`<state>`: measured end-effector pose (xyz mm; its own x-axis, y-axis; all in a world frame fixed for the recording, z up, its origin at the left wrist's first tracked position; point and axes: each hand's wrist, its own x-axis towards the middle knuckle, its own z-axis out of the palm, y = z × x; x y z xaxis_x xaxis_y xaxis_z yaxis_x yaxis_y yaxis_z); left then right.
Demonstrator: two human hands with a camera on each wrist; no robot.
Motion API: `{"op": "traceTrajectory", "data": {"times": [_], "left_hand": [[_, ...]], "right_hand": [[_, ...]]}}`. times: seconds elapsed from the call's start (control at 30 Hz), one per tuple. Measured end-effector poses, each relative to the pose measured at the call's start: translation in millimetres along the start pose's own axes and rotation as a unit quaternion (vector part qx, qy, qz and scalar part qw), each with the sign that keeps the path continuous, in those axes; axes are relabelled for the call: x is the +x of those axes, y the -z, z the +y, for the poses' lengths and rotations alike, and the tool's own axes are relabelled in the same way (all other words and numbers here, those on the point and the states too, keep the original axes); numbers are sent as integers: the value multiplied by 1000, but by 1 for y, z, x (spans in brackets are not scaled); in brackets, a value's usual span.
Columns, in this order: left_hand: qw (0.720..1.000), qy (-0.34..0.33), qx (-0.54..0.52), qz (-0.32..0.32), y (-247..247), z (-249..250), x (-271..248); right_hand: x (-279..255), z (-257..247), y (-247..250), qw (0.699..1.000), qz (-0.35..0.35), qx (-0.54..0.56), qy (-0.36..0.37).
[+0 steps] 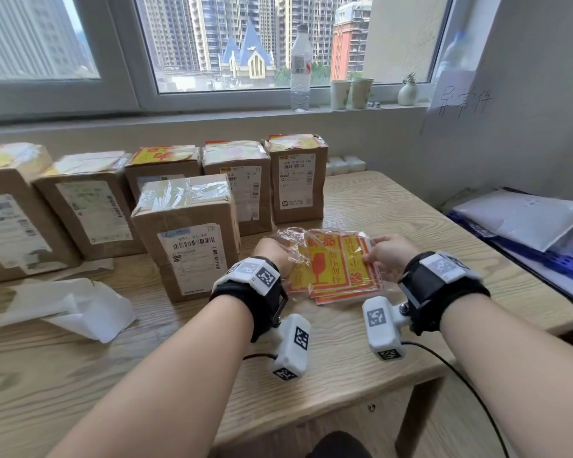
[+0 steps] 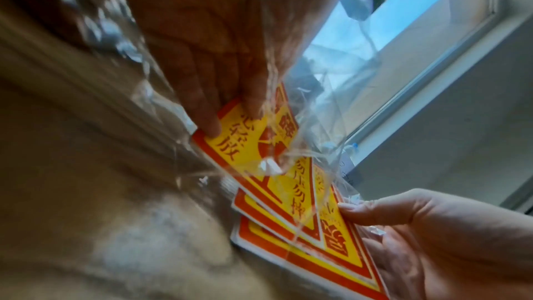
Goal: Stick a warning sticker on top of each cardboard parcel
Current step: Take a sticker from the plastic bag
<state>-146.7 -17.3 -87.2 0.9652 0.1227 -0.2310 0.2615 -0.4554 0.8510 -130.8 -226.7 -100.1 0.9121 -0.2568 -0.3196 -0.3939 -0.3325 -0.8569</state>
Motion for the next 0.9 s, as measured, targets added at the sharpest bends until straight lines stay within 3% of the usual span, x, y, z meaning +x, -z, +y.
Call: {"op": "traceTrajectory", "data": {"times": [0.3,0.47,0.6,0.73,0.8,0.9], "left_hand": [[995,-58,-9,85,12,14,-11],[984,-118,34,127,18,31,-22],[979,-137,77,130,30,38,-31],[974,-157,32,159,49,42,-38],[972,-174,-4,158,57,44,-43],[965,-203,-45,157,62,50,-51]], "right_hand": [[14,8,20,994,106,-29,21],[16,13,28,979,152,-135,26],[10,15,25,970,166,-175,17],[1,10,24,964,180,-198,15],[-6,1,22,962,197,-185,38],[-20,-22,12,963,226,-81,122]]}}
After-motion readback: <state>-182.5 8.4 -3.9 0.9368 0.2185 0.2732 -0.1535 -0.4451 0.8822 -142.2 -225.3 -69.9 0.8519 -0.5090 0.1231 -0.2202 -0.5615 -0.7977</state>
